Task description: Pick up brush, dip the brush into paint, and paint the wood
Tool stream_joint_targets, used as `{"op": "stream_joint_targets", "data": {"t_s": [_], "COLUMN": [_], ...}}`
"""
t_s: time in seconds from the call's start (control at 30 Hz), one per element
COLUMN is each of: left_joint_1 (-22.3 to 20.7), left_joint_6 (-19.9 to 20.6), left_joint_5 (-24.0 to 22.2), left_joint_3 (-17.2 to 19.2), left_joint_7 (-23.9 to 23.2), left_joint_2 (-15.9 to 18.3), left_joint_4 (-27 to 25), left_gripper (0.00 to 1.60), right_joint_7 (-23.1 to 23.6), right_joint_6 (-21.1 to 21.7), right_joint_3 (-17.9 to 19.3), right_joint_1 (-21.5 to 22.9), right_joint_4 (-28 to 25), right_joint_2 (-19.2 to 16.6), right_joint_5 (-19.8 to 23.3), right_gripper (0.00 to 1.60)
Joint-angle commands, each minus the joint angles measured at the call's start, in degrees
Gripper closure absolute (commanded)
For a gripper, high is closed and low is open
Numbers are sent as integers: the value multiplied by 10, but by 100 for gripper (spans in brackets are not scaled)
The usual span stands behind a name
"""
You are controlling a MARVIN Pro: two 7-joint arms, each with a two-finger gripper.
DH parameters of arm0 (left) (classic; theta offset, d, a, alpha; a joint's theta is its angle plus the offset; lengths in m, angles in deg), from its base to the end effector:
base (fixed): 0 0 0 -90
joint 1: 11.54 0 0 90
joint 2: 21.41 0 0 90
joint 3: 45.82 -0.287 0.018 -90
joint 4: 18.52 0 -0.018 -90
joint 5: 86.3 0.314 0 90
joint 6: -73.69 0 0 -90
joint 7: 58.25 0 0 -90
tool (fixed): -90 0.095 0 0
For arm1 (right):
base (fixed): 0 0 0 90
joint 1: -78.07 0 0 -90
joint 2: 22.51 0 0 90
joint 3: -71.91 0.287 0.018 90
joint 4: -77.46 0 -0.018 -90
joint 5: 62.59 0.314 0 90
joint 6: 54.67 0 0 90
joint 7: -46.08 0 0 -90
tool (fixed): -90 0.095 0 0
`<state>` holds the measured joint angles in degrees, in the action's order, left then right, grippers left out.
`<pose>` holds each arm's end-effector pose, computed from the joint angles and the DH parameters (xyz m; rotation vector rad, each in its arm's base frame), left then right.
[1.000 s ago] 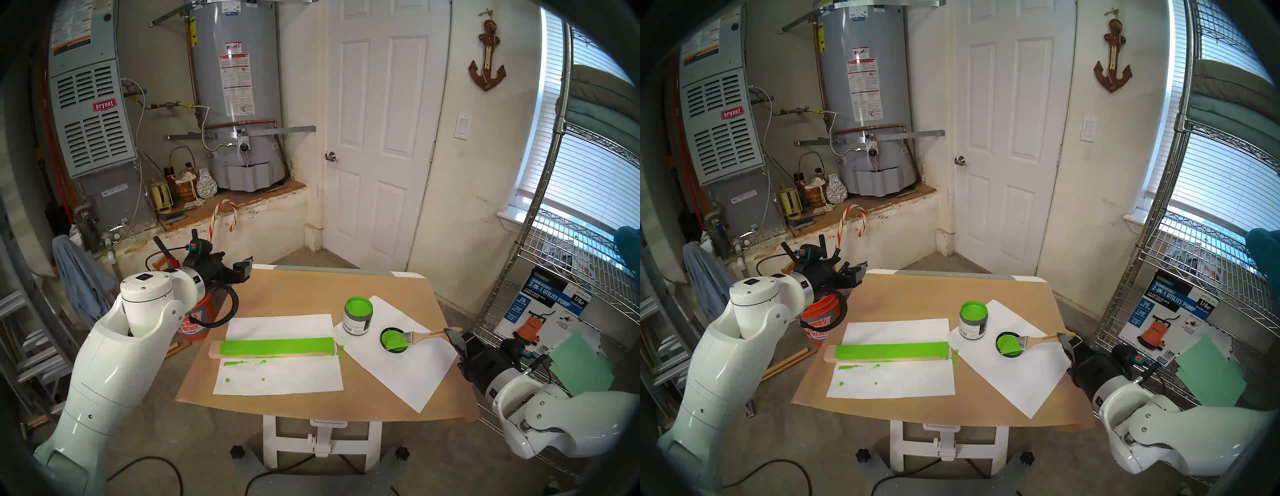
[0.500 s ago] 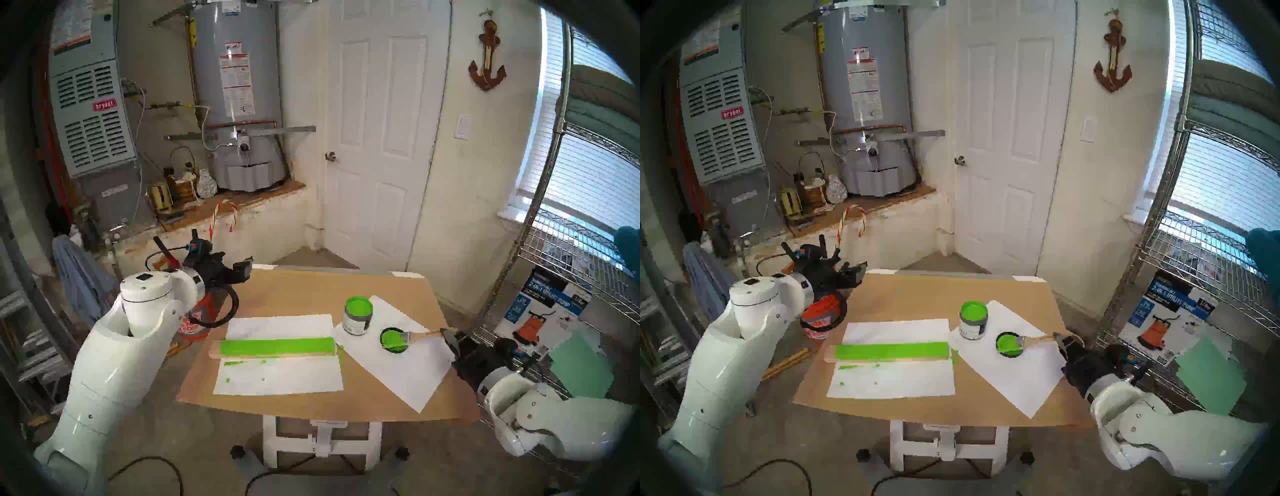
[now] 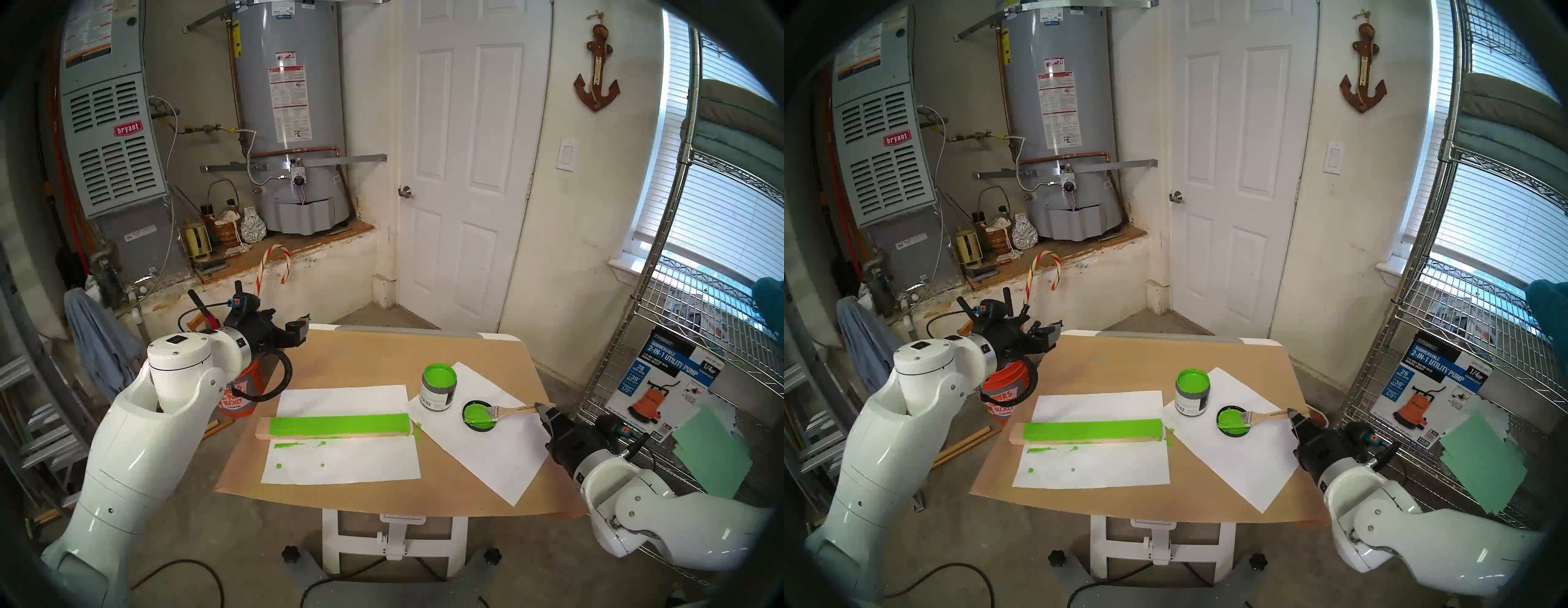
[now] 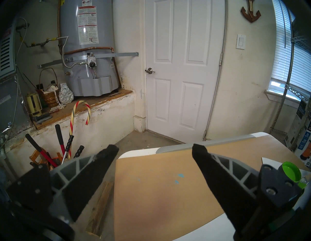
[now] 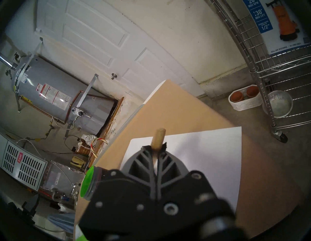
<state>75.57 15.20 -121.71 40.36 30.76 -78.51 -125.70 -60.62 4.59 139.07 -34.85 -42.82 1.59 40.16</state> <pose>0.4200 0.0741 -0.1995 2.3754 -0.2718 1.7736 0.2785 -0.0786 -0.2903 -2.0278 0.8753 -1.3914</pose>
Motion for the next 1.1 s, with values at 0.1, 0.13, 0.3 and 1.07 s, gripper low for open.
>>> {"op": "stream_joint_targets", "data": {"t_s": [0.1, 0.13, 0.3, 1.07], "left_joint_1": [-5, -5, -5, -5], "left_joint_6": [-1, -1, -1, -1], "left_joint_5": [-1, -1, -1, -1], "left_joint_3": [5, 5, 5, 5], "left_joint_7": [0, 0, 0, 0], "left_joint_2": [1, 1, 1, 1], "left_joint_4": [-10, -10, -10, -10], "left_gripper": [0, 0, 0, 0], "right_joint_7": [4, 4, 8, -10], "right_joint_6": [-8, -9, -10, -6], "right_joint_3": [4, 5, 7, -12], "right_joint_1": [14, 14, 6, 3], "right_joint_4": [-8, -8, -12, 0], "right_joint_2": [7, 7, 1, 1], "right_joint_5": [-19, -19, -19, -39], "right_gripper": [160, 160, 136, 38]}}
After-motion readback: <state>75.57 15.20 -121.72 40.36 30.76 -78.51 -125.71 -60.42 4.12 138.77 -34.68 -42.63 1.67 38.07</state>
